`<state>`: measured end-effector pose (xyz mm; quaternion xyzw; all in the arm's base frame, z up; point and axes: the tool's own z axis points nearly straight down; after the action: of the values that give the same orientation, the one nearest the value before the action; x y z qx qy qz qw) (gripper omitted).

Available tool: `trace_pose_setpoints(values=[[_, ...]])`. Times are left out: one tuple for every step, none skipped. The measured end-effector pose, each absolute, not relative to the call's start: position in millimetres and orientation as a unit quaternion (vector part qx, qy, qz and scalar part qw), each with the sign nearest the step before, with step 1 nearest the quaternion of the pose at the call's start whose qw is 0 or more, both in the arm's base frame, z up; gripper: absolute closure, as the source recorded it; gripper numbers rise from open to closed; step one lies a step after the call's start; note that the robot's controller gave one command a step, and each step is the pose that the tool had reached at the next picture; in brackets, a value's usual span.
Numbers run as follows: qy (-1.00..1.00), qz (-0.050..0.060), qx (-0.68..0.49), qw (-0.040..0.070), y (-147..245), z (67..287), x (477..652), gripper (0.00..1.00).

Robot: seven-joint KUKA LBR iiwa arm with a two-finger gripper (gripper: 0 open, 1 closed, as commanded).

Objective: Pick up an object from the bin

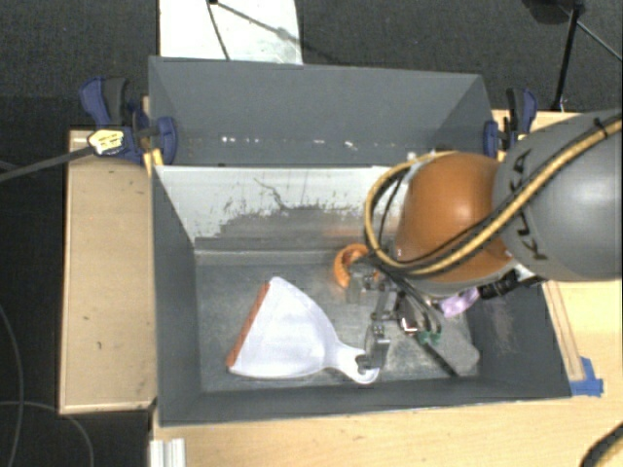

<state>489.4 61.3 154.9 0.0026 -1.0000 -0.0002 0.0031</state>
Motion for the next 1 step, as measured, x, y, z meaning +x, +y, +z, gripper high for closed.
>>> trace_pose_setpoints(values=[[-1.0, 0.0, 0.002, -0.001, 61.1, 159.3, 491.1, 0.0]])
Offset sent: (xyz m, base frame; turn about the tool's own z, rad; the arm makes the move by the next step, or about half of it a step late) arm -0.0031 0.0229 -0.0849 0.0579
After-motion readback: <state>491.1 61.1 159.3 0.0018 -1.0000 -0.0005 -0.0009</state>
